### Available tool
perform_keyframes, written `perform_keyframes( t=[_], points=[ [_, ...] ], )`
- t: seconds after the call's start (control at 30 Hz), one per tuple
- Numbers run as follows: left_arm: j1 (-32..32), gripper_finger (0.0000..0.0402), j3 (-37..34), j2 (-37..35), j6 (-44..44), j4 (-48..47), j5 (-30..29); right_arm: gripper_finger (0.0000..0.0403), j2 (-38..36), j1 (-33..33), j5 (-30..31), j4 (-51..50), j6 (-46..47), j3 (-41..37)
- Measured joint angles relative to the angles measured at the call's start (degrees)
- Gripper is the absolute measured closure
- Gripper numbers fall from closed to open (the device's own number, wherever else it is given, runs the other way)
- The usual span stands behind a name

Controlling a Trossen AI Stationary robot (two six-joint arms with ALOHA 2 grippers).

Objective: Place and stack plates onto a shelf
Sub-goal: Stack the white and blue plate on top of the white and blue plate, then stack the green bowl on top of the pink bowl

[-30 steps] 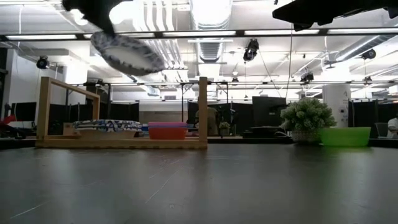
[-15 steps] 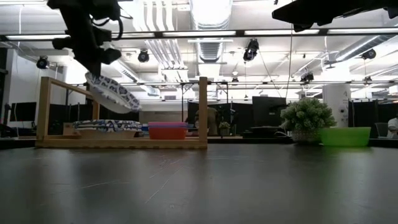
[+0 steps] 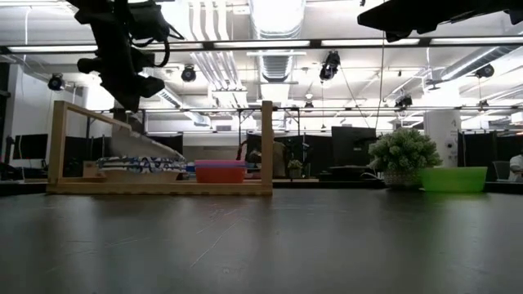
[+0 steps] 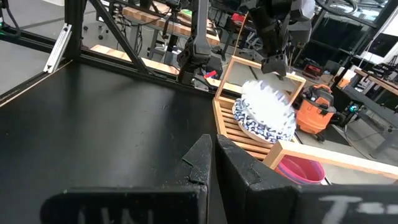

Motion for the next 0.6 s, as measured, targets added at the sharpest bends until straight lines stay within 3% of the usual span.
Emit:
perform_keyframes(
  t=[0.2, 0.33, 0.43, 0.6],
  points=[
    [-0.1, 0.0275, 0.0, 0.4, 0.0, 0.0, 0.0, 0.0390, 0.0, 0.0, 0.0, 0.0, 0.0, 0.0],
    [-2.7, 0.0261, 0.0, -0.5, -1.2, 0.2, 5.9, 0.0390, 0.0, 0.0, 0.1, 0.0, 0.3, 0.0],
    [-7.3, 0.0259, 0.0, -1.5, -3.1, 0.5, 10.6, 0.0390, 0.0, -0.2, 1.7, 0.0, 2.0, 0.0],
    [-22.1, 0.0265, 0.0, -3.3, -5.9, 1.8, 11.6, 0.0390, 0.1, -2.8, 6.8, -1.5, 8.9, 0.2]
  ],
)
